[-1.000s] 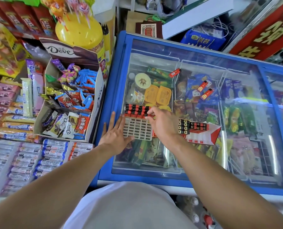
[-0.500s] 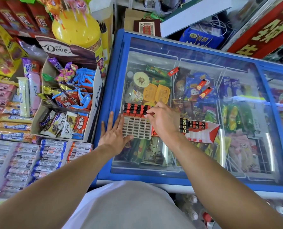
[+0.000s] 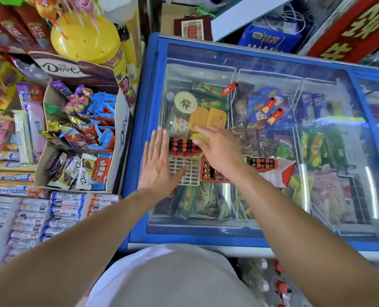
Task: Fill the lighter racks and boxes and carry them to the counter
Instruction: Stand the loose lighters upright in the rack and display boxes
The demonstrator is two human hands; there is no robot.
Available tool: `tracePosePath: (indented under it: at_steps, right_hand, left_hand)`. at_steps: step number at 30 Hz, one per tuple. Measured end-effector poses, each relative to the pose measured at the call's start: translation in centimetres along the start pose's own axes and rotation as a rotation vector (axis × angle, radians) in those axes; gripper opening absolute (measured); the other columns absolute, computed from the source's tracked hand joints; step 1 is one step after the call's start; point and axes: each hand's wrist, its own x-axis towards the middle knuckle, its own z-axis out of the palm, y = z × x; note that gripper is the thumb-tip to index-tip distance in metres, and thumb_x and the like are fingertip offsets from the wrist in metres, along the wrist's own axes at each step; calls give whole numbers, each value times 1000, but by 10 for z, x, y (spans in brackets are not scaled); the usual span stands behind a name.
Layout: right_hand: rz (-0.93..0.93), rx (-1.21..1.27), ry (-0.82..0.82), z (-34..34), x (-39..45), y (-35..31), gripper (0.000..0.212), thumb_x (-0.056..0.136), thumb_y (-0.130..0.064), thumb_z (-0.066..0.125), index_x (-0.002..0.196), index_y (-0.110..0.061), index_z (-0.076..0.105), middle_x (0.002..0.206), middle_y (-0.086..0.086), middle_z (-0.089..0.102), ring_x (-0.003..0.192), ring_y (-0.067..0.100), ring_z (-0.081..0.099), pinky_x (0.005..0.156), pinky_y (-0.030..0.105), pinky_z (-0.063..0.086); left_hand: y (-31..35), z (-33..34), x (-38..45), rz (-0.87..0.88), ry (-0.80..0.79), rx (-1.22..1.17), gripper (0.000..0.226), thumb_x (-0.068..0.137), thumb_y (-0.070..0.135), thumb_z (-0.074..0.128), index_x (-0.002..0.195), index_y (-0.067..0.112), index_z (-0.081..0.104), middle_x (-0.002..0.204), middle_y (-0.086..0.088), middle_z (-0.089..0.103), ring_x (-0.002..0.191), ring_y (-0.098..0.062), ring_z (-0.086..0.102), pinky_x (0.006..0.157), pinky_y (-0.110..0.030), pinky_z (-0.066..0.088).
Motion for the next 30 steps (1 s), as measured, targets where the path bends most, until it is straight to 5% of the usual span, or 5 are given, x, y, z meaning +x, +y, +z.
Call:
tracePosePath:
  at_steps: [3, 7, 13, 21, 30]
  right_hand:
    - [111, 121, 25, -15, 21, 23, 42, 101, -27, 57, 143, -22, 53, 147, -1, 52, 130, 12, 52, 113, 30, 33]
    - [285, 198, -5, -17, 61, 69, 44, 103, -18, 55, 147, -23, 49, 143, 8, 56, 56, -7, 55, 52, 11, 45]
    - [290, 133, -102, -7, 125, 119, 61, 104, -12, 47, 159, -22, 24, 167, -1, 15, 149, 25, 26, 116, 28, 20]
    - [260, -156, -260, 11, 176, 140, 69, 103, -44, 44, 160, -26, 10, 168, 0, -1, 154, 26, 1, 122, 57, 14]
    - [182, 140, 128, 23, 105, 122, 39, 94, 3, 59, 125, -18, 69, 122, 5, 69, 106, 20, 66, 101, 37, 51]
  left_hand:
    - [12, -4, 21, 120, -35, 148, 103, 95, 57, 58, 162, 16, -8, 170, -5, -11, 156, -22, -15, 127, -50, -1]
    - [20, -4, 43, 170, -181, 397, 91, 95, 72, 27, 163, 22, -7, 171, -4, -3, 156, -25, -13, 125, -55, -7]
    - [23, 0, 41, 142, -206, 450, 90, 94, 70, 28, 163, 22, -3, 169, -2, 16, 157, -27, 4, 125, -56, 0]
    - [25, -6, 43, 164, -224, 443, 91, 93, 60, 50, 161, 20, 6, 165, -3, 25, 155, -28, 14, 126, -54, 1]
    - [24, -6, 42, 138, -232, 404, 88, 91, 62, 49, 161, 22, 14, 163, -1, 30, 153, -27, 19, 126, -52, 1]
